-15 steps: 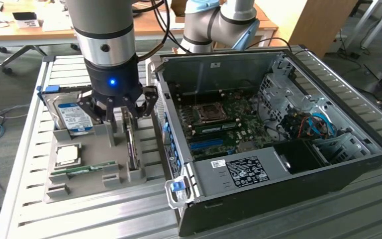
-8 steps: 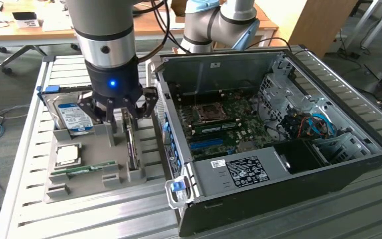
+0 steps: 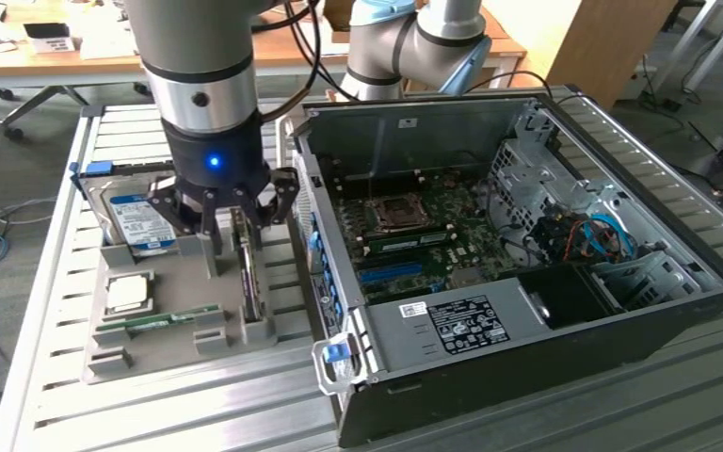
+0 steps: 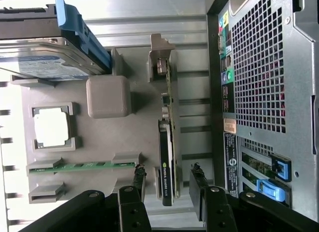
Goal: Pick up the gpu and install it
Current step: 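Pick up the gpu and move the gpu toward the slot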
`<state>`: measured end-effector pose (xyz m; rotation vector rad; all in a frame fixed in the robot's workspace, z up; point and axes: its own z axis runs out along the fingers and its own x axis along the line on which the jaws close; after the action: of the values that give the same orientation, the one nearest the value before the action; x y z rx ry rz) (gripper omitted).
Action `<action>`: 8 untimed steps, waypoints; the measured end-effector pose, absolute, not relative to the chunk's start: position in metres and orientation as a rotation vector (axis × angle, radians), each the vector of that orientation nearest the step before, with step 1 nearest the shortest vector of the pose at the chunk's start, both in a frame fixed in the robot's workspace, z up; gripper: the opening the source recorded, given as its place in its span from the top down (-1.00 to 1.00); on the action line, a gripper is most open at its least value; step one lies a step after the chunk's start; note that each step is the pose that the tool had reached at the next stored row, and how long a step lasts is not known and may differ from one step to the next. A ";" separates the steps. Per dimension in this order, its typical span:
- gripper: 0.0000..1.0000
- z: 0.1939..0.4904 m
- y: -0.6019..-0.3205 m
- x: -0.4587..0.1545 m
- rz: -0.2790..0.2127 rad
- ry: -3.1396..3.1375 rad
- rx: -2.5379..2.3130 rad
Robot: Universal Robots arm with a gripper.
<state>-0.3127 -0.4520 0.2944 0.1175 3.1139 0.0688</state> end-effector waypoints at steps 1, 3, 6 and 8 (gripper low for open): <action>0.02 0.294 -0.452 -0.313 0.069 3.114 0.117; 0.02 0.292 -0.452 -0.313 0.069 3.114 0.118; 0.02 0.290 -0.452 -0.313 0.069 3.114 0.117; 0.02 0.289 -0.452 -0.313 0.068 3.114 0.117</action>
<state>-0.3127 -0.4520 0.2885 0.1175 3.1140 0.0685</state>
